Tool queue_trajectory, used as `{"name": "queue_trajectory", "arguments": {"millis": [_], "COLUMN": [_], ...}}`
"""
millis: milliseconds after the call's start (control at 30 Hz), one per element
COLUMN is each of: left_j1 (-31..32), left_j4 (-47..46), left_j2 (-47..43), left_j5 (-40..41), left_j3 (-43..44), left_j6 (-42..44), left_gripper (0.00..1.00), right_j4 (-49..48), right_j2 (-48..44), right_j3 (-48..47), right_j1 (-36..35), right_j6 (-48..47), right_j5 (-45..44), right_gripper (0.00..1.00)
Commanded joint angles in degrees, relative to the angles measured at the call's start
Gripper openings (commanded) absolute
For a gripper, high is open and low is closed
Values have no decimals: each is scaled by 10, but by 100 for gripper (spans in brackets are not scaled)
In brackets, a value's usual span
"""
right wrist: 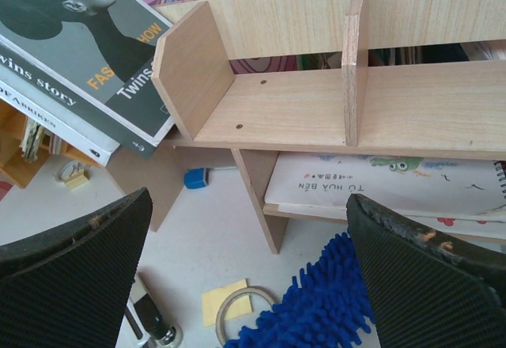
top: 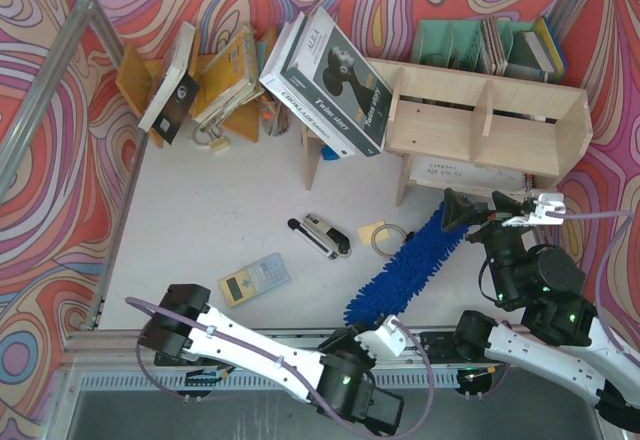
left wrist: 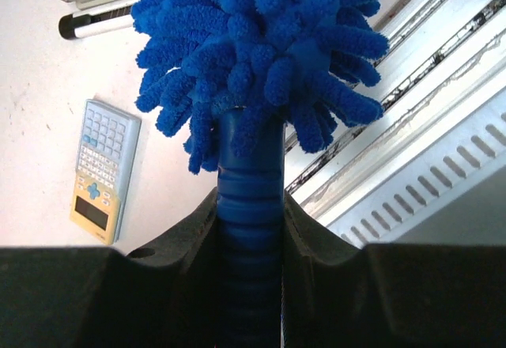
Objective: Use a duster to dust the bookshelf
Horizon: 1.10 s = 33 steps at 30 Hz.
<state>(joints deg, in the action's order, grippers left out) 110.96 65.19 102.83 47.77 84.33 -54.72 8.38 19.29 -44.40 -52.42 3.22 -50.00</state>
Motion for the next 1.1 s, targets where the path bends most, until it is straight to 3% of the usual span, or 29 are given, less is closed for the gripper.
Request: {"name": "queue_trajectory", "arguments": {"millis": [0, 233, 567, 1067], "left_j1": [29, 69, 161, 175], "left_j4": [50, 138, 351, 355], "left_j2": [-45, -61, -64, -165], "left_j5": [54, 93, 67, 36], "left_j3": [-21, -25, -20, -153], "left_j6": [-45, -138, -402, -565], "left_gripper": [0, 0, 0, 0], "right_j4": [-6, -10, -20, -19], "right_j2": [8, 19, 34, 64], "right_j3": [-11, -10, -6, -7], "right_j1": [1, 1, 1, 1], "right_j6": [-16, -20, -31, -28], "right_j5": [-14, -23, -39, -46], "right_gripper": [99, 99, 99, 99]}}
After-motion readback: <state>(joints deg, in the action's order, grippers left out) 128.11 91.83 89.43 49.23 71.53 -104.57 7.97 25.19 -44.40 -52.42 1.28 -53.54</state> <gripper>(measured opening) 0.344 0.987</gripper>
